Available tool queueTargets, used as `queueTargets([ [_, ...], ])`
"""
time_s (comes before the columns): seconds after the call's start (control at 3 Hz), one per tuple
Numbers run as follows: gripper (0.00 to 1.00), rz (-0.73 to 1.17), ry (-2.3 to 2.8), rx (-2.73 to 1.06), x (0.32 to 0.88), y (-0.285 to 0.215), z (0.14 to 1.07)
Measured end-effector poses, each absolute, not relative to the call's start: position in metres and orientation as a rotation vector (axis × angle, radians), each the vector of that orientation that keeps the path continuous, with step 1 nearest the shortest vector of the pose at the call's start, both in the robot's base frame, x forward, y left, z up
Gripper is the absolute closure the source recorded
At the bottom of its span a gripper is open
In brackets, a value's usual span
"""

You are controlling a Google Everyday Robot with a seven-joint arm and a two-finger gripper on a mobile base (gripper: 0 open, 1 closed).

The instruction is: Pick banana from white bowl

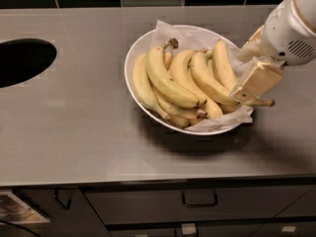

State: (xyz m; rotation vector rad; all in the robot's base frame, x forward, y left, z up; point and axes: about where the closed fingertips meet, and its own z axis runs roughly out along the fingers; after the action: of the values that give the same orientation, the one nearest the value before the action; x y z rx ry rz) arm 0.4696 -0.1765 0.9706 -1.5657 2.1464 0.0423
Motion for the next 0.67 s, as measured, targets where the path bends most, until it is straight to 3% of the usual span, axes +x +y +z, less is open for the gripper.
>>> queueTargets([
  [0.33, 0.37, 0.055, 2.106, -1.589, 0.466, -0.159, 0.975],
  [0.67, 0.47, 0.062, 2.083, -1.594, 0.461, -0.147, 0.975],
])
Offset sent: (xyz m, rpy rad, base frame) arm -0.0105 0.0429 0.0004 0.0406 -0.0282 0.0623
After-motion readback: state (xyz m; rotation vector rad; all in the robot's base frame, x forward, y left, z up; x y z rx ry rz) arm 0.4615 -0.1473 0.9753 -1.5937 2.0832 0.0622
